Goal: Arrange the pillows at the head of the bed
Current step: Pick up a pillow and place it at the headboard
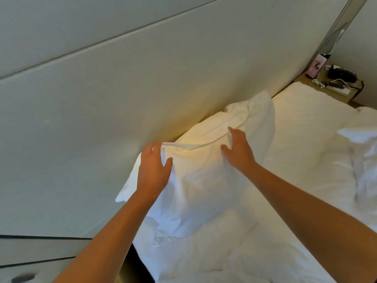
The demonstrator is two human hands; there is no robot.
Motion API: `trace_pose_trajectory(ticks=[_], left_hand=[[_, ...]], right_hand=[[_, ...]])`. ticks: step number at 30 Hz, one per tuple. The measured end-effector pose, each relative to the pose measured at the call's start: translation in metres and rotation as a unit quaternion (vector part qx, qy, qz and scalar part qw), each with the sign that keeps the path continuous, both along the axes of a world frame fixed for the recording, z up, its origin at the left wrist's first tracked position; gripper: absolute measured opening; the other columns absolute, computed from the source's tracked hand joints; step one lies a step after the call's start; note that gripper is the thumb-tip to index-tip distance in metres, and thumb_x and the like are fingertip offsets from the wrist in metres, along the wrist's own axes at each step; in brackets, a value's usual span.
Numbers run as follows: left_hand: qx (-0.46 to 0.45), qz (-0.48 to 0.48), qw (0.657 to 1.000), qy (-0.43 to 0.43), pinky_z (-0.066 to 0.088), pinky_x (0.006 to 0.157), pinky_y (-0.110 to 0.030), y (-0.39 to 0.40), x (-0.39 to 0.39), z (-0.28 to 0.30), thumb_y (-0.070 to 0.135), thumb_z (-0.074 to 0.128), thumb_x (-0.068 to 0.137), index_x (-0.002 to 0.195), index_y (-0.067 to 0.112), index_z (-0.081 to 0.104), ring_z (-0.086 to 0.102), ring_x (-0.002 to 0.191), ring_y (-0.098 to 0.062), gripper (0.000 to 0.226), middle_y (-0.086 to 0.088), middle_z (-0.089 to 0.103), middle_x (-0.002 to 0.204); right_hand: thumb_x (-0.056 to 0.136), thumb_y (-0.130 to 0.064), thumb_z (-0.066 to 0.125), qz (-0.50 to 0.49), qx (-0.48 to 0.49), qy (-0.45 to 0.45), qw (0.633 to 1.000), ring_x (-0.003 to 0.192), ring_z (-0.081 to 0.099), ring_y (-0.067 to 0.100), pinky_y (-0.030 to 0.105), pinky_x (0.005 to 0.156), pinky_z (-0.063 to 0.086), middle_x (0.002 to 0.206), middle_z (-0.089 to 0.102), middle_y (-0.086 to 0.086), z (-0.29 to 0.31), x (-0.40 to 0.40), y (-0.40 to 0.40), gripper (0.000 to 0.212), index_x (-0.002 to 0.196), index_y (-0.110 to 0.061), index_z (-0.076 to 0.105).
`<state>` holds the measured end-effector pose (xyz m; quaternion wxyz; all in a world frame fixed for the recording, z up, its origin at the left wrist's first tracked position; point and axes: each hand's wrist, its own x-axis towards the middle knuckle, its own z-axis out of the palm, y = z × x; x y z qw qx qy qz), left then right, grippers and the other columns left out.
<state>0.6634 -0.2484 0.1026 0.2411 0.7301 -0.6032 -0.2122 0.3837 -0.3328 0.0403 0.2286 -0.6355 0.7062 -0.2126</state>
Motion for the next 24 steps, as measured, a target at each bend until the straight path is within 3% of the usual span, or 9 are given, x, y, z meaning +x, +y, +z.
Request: trace_pose_trajectory(ticks=[3, 8, 13, 19, 24], left_hand=[[0.001, -0.047, 0.996, -0.076, 0.026, 0.124, -0.044, 0.025, -0.009, -0.009, 0.04, 0.061, 0.099, 0.158, 0.022, 0.034, 0.017, 0.157, -0.027, 0.067, -0.007, 0.019, 0.17], [0.128, -0.109, 0.973, -0.156, 0.028, 0.121, -0.047, 0.061, -0.007, -0.034, 0.054, 0.052, 0.1, 0.158, 0.027, 0.032, 0.013, 0.157, -0.027, 0.067, -0.007, 0.018, 0.17], [0.168, -0.142, 0.958, -0.182, 0.033, 0.118, -0.047, 0.071, 0.01, -0.055, 0.055, 0.051, 0.099, 0.157, 0.025, 0.034, 0.018, 0.156, -0.029, 0.067, -0.009, 0.021, 0.169], [0.16, -0.187, 0.95, -0.19, 0.027, 0.122, -0.055, 0.075, -0.009, -0.051, 0.055, 0.046, 0.101, 0.153, 0.022, 0.035, 0.015, 0.155, -0.037, 0.063, -0.017, 0.018, 0.167], [0.149, -0.284, 0.936, -0.146, 0.035, 0.116, -0.047, 0.091, -0.069, -0.049, 0.05, 0.048, 0.102, 0.151, 0.017, 0.042, 0.026, 0.15, -0.031, 0.06, -0.014, 0.033, 0.161]], right_hand=[[0.099, -0.035, 0.067, 0.042, 0.065, -0.021, 0.997, 0.15, 0.04, 0.028, 0.04, 0.12, 0.037, 0.162, 0.038, 0.011, -0.019, 0.016, 0.043, 0.073, 0.162, -0.017, 0.033], [0.097, -0.038, 0.067, 0.078, 0.129, -0.035, 0.988, 0.152, 0.036, 0.028, 0.04, 0.124, 0.033, 0.163, 0.038, 0.01, -0.033, 0.048, 0.092, 0.073, 0.161, -0.018, 0.037], [0.099, -0.046, 0.063, 0.104, 0.157, -0.026, 0.982, 0.155, 0.032, 0.024, 0.039, 0.125, 0.031, 0.169, 0.031, 0.005, -0.035, 0.068, 0.112, 0.073, 0.161, -0.02, 0.036], [0.102, -0.045, 0.06, 0.041, 0.187, -0.02, 0.981, 0.144, 0.05, 0.025, 0.036, 0.117, 0.039, 0.157, 0.05, 0.005, -0.03, 0.047, 0.155, 0.061, 0.156, -0.021, 0.044], [0.102, -0.048, 0.059, -0.028, 0.245, -0.004, 0.969, 0.136, 0.056, 0.023, 0.039, 0.113, 0.045, 0.149, 0.058, 0.005, -0.027, -0.016, 0.249, 0.054, 0.15, -0.026, 0.049]])
